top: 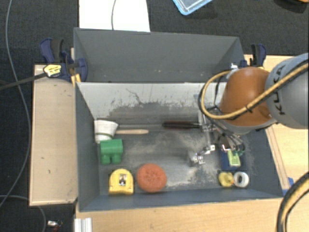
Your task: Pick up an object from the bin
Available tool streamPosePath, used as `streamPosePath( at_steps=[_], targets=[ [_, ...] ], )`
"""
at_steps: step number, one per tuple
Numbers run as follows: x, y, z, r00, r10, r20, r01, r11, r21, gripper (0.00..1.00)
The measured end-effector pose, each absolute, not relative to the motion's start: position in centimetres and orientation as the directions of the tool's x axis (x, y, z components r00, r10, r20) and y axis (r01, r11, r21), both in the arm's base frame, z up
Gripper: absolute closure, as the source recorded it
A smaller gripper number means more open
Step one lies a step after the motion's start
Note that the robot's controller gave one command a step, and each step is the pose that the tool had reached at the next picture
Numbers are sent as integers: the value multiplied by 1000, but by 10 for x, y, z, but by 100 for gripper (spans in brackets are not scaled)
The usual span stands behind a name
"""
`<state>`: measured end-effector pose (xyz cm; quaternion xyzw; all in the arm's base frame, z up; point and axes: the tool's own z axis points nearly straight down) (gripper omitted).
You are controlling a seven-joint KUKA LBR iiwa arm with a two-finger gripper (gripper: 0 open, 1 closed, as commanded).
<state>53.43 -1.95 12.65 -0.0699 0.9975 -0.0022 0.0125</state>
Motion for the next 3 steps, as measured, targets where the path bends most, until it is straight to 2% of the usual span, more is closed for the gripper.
streamPosePath(
  at_steps=[1, 2, 3],
  targets=[
    [527, 9, 126, -995, -98, -28, -98, 995, -7, 0],
    [516, 24, 118, -927, -374, -33, -373, 928, -20, 0],
    [505, 49, 153, -973, -229, -32, -229, 973, -10, 0]
  ],
)
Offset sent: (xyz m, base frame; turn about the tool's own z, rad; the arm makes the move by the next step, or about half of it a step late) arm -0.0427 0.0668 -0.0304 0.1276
